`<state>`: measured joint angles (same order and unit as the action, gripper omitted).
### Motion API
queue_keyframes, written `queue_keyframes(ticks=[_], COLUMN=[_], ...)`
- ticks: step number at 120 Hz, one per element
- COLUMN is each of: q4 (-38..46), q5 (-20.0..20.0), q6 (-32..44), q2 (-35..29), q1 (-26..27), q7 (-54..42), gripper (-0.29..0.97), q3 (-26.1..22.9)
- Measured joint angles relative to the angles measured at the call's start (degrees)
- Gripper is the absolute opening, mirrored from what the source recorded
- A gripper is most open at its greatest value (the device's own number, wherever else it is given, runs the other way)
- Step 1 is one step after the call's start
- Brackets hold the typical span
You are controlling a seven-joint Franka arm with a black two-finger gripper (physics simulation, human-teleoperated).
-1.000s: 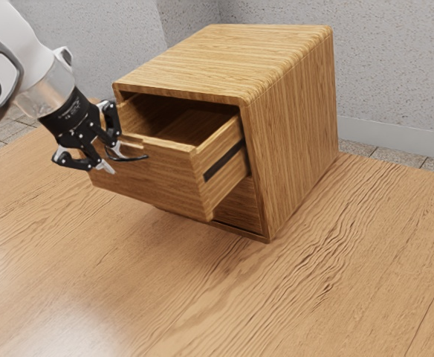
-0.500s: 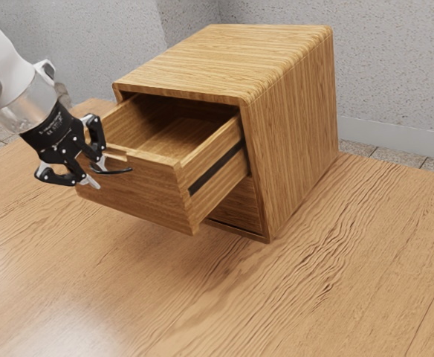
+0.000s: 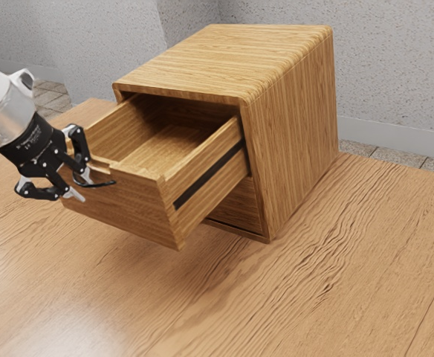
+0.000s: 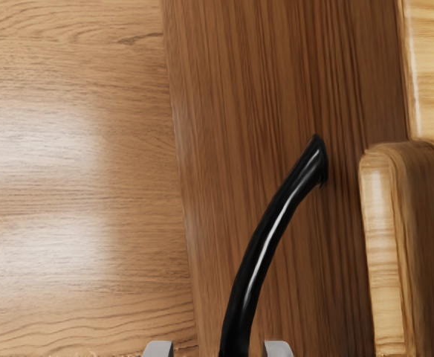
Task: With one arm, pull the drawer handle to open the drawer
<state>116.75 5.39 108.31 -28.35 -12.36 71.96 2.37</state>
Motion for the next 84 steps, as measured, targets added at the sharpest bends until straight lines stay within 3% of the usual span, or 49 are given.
queue_keyframes(ticks=[62, 84], q4=[3.93, 2.92], q5=[-0.17, -0.62], q6=[-1.0, -4.91], q2=[-6.65, -15.44], q1=[-1.1, -1.17], q7=[0.15, 0.17], gripper=[0.08, 0.4], q3=[-0.09, -0.74])
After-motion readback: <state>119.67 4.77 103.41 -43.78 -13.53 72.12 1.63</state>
